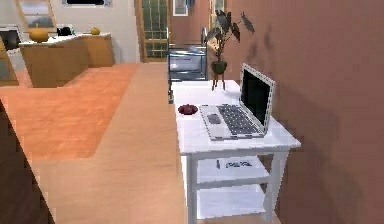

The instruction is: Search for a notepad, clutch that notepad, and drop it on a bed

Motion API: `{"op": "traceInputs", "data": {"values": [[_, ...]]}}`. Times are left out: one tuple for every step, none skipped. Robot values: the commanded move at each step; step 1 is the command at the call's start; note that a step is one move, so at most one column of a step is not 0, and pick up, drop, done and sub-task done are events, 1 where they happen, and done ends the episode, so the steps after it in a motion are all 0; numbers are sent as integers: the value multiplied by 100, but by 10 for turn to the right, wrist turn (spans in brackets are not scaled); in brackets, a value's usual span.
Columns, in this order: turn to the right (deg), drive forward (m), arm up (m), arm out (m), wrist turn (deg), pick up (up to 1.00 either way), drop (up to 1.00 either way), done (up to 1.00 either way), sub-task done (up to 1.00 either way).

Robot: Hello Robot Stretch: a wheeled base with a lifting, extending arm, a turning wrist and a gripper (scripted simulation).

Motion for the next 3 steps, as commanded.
{"op": "traceInputs", "data": {"values": [[0,45,0,0,0,0,0,0,0],[-420,0,0,0,0,0,0,0,0],[0,75,0,0,0,0,0,0,0]]}}
